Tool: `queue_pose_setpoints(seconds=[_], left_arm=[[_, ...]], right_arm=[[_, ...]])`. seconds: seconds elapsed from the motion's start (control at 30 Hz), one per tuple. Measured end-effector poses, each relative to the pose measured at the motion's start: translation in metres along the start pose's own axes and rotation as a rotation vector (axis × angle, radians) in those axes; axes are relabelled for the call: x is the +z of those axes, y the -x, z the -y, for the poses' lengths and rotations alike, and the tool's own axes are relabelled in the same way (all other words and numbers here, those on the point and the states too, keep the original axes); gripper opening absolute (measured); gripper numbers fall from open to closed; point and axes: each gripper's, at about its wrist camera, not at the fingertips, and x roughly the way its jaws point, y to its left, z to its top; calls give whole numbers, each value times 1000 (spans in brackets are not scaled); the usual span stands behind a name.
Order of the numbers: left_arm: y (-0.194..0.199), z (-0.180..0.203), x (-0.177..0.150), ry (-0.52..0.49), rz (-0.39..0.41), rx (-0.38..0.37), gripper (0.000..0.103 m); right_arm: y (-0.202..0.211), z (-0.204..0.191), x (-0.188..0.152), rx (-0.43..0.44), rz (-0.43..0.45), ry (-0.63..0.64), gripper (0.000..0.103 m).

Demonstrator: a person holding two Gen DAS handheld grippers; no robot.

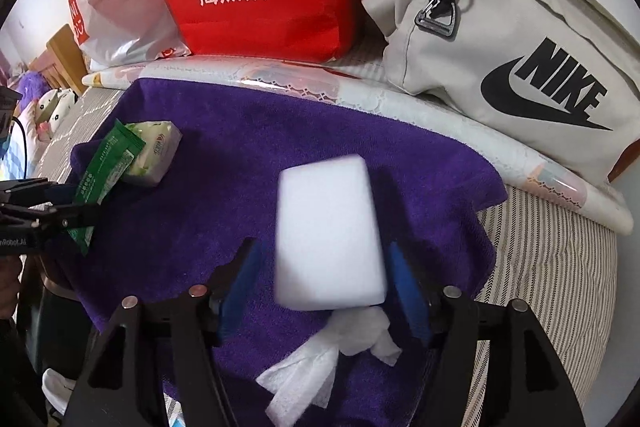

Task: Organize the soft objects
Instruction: 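Open the left gripper on the towel while the right gripper releases the sponge beside the tissue, then move the left gripper toward the yellow bag while the right gripper approaches the orange-print packet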

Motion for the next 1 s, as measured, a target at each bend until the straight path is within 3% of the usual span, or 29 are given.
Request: queue_pose_setpoints(seconds=[0.27,0.6,0.77,1.0], left_arm=[[23,2,-9,5,26,50,64],[105,10,-52,-33,189,33,63],[141,22,-93,-77,244,17,63],[162,28,-148,-59,213,-15,64]], right_arm=[[34,-4,-5,-29,43,6,66],[125,-26,-45,-76,174,29,66],[165,-35,-81,-4,209,-10,66],[187,-62,-146,144,174,-66,66]])
